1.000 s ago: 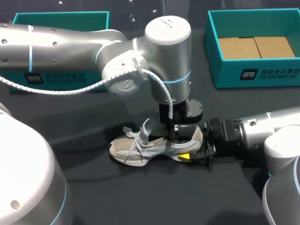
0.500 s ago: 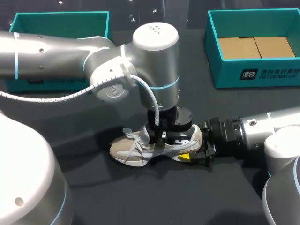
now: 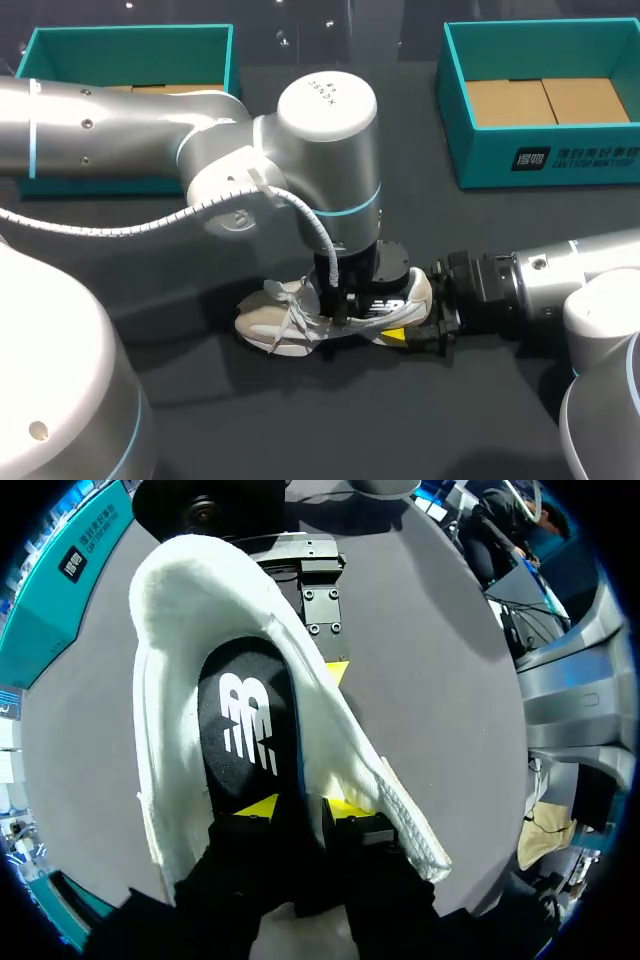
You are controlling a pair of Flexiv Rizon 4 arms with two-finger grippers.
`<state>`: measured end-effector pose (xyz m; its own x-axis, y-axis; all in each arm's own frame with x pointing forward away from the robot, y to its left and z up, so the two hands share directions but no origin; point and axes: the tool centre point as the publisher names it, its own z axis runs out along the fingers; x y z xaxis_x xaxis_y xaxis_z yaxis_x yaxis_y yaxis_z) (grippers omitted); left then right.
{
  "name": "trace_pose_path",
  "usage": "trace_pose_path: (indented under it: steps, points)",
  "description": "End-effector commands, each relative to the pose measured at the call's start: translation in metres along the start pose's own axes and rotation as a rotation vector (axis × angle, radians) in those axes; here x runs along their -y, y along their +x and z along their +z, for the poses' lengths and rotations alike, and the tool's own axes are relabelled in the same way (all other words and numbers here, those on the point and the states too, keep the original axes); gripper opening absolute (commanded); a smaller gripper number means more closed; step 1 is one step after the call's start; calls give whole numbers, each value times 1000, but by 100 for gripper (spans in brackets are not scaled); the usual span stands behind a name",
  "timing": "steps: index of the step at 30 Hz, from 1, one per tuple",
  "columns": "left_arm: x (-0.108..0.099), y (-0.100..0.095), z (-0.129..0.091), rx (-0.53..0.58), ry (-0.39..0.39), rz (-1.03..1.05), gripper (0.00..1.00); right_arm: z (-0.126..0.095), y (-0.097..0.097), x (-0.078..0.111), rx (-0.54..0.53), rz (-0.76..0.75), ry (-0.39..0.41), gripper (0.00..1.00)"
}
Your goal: Take the shoe out of the shoebox, open the shoe tongue, remove and reinsert the insole, then place the shoe into the shoebox
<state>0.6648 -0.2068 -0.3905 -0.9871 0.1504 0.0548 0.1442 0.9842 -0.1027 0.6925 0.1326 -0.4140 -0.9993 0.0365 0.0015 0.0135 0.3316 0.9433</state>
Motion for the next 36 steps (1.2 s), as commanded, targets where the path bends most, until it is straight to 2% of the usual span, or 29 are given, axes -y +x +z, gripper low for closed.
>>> trace_pose_path:
  steps: [1, 10, 14, 18, 25, 30, 33, 36]
  points:
    - [11, 1, 13, 29, -11, -6, 33, 0, 0, -1, 1, 1, 2, 0]
    - [15, -9, 30, 106, -29, -22, 43, 0, 0, -1, 1, 1, 2, 0]
    - [16, -17, 39, 153, -39, -43, 43, 0, 0, -1, 1, 1, 2, 0]
    - [16, -27, 44, 172, -51, -64, 36, 0, 0, -1, 1, 1, 2, 0]
    - [13, -47, 45, 189, -70, -111, 32, 0, 0, -1, 1, 1, 2, 0]
    - [10, -54, 44, 177, -75, -133, 19, 0, 0, -1, 1, 1, 2, 0]
    - [8, -56, 41, 160, -70, -137, 15, 0, 0, -1, 1, 1, 2, 0]
    - [6, -54, 40, 159, -66, -137, 0, 0, 0, -1, 1, 1, 2, 0]
